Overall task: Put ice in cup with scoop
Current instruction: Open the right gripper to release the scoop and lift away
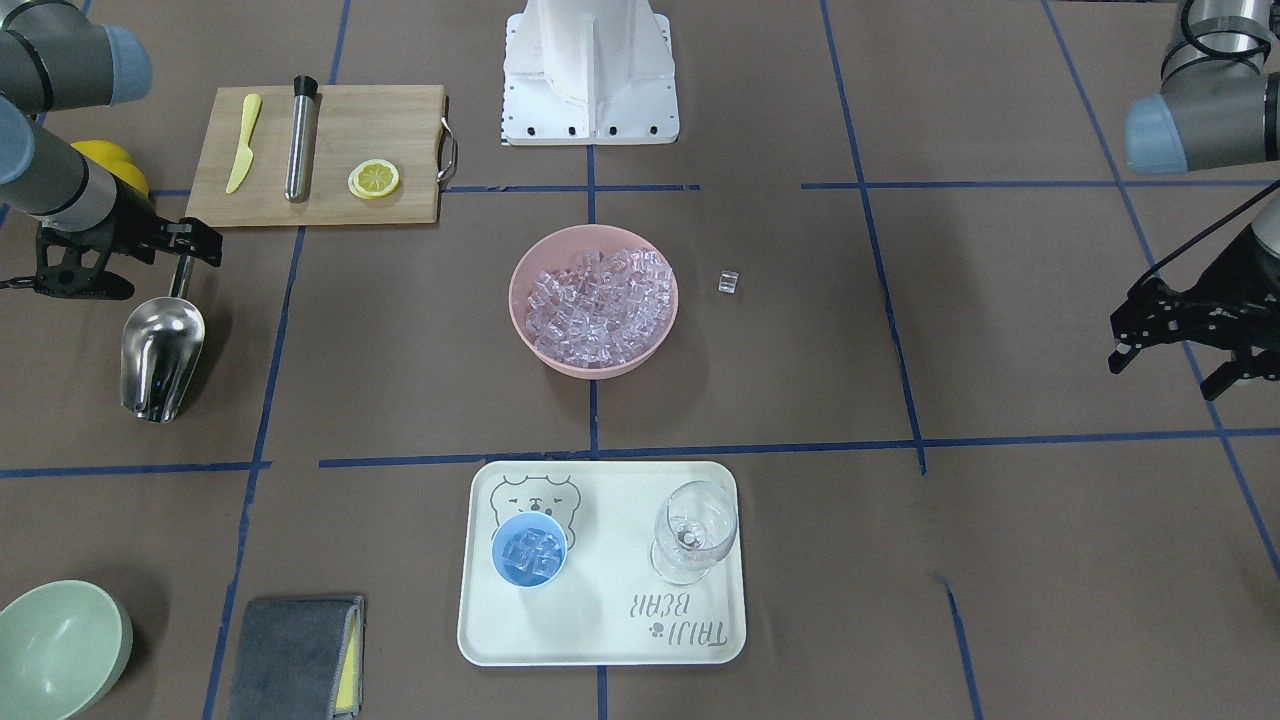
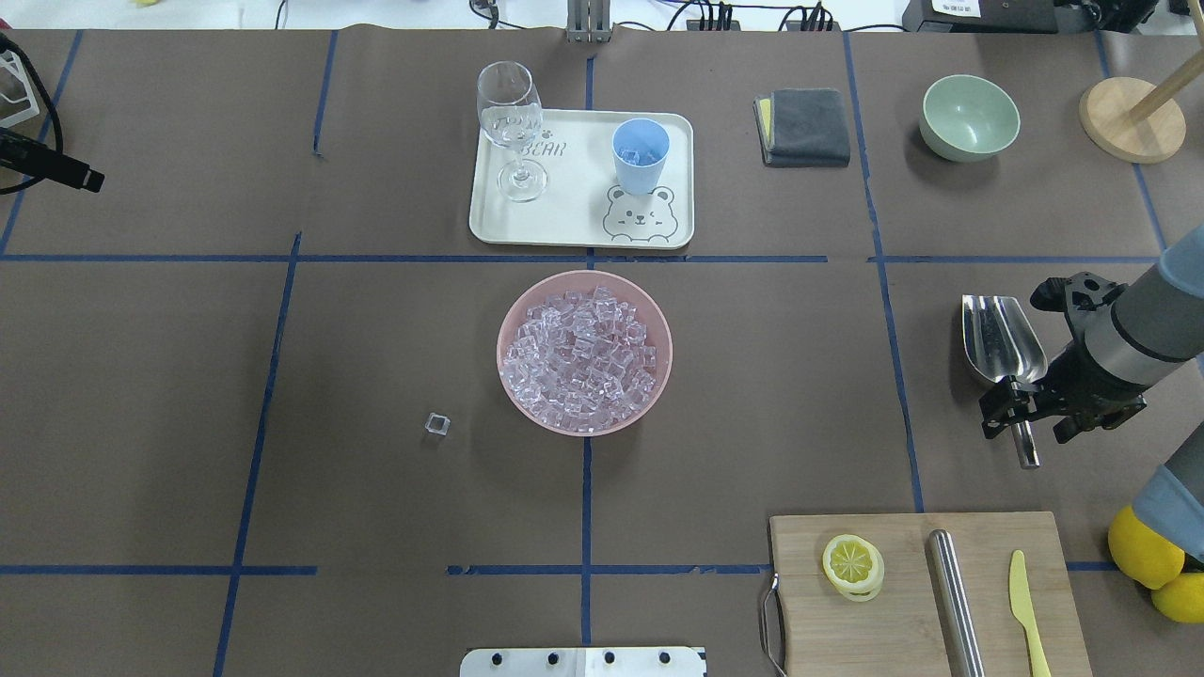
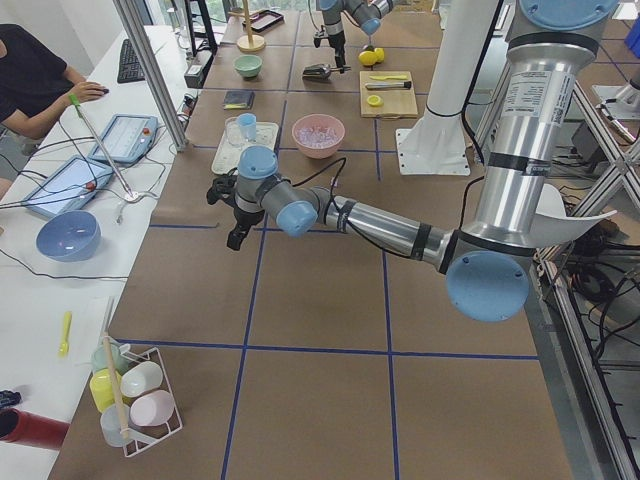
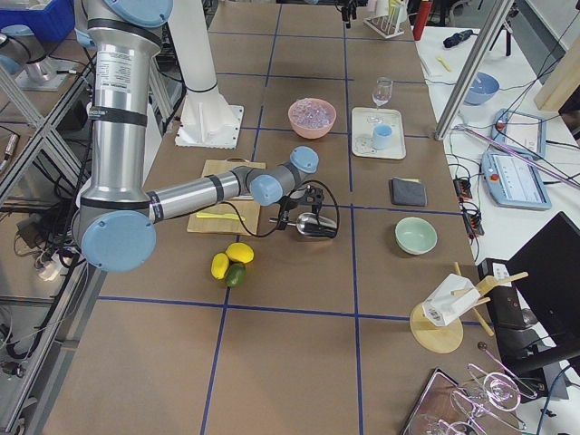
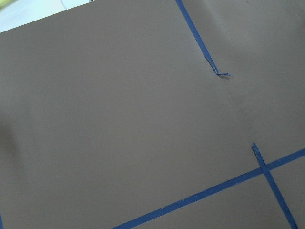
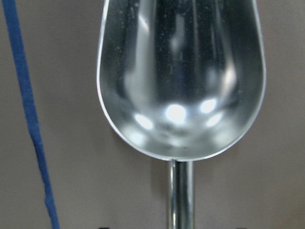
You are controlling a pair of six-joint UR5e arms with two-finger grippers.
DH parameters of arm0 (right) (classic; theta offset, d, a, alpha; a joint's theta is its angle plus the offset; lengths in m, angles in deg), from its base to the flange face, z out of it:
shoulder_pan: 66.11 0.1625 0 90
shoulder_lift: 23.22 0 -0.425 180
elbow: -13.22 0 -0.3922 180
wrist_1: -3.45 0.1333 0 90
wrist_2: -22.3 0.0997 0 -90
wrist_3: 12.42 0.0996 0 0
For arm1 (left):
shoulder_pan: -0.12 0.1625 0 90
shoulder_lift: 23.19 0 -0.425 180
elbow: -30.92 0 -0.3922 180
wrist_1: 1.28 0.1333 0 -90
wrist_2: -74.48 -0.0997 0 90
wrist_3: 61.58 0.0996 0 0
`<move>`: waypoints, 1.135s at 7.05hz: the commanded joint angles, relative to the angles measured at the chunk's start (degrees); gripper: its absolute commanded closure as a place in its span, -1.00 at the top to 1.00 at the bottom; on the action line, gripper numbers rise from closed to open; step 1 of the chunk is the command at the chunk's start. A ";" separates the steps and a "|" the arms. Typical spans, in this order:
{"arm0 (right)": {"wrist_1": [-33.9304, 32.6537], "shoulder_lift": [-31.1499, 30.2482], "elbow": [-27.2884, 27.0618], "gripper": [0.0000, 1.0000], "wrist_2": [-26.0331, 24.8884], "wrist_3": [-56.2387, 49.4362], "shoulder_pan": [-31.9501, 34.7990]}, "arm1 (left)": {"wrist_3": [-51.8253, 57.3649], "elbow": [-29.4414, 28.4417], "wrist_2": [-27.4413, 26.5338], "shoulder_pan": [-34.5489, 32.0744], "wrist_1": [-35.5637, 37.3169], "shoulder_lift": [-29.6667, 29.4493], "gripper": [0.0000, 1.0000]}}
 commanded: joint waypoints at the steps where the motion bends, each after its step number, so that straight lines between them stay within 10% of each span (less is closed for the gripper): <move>1: 0.00 0.52 -3.23 1.00 -0.14 -0.50 3.42 | -0.02 0.14 0.51 -0.05 0.50 -0.35 1.00; 4: -0.78 -0.79 -2.92 1.00 -0.06 -21.39 19.83 | 5.02 2.94 0.42 -0.22 10.91 -0.61 1.00; 8: -0.52 -1.24 11.91 1.00 4.84 -48.35 36.21 | 26.04 1.38 0.24 -12.76 25.73 -2.29 1.00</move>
